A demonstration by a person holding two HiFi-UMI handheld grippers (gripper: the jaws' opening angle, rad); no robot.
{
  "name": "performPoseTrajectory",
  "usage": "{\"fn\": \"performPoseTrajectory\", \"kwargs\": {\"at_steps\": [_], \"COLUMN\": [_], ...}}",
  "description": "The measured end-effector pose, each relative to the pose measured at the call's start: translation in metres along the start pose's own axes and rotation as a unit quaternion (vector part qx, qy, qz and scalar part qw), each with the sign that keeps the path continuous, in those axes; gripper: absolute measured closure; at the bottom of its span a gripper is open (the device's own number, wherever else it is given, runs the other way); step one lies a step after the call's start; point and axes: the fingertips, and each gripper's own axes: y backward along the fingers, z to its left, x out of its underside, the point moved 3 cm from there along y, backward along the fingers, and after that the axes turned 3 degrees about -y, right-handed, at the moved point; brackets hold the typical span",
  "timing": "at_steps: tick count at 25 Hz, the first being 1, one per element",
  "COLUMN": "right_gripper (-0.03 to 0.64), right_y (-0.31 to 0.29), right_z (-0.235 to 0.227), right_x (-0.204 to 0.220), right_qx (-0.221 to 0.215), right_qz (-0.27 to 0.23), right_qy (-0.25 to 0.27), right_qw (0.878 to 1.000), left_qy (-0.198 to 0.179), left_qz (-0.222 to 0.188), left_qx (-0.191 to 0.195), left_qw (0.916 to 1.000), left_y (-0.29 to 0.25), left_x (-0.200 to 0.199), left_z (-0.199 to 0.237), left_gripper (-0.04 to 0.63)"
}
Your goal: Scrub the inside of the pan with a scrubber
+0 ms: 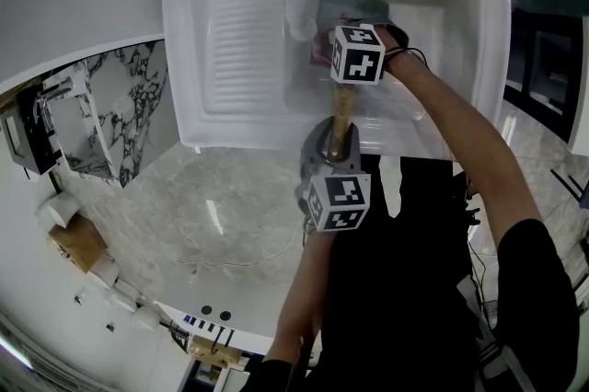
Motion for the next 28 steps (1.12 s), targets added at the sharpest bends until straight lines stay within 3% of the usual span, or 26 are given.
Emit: {"fn": "performPoseTrajectory", "kwargs": {"at_steps": [5,9,15,22,28], "right_gripper": [0.581,0.581,0.581,0.581,0.581], "right_y": [0.006,0.009,0.02,0.031,0.037], "right_z": [0.019,0.024,0.034,0.045,0.052], "right_x": [-0.008,-0.005,0.021,0.05,0.063], "right_qx": [-0.055,-0.09,-0.162,-0.228,-0.252], "right_qz": [-0.049,-0.046,0.016,0.097,0.159], "right_qy": [0.028,0.023,0.029,0.05,0.086], "right_qw": [0.997,0.995,0.986,0.967,0.951], "left_qy": [-0.002,0.005,0.004,0.012,0.013], "left_qz": [0.003,0.003,0.009,0.014,0.019], "left_qx": [-0.002,-0.008,-0.024,-0.018,-0.021], "left_qw": [1.0,1.0,0.9997,0.9997,0.9995], "left_y": [-0.001,-0.001,-0.003,-0.003,-0.003], "left_x": [0.0,0.0,0.001,0.002,0.002], "left_z": [0.0,0.0,0.002,0.003,0.003], "left_gripper": [0.437,0.437,0.442,0.442,0.443]}}
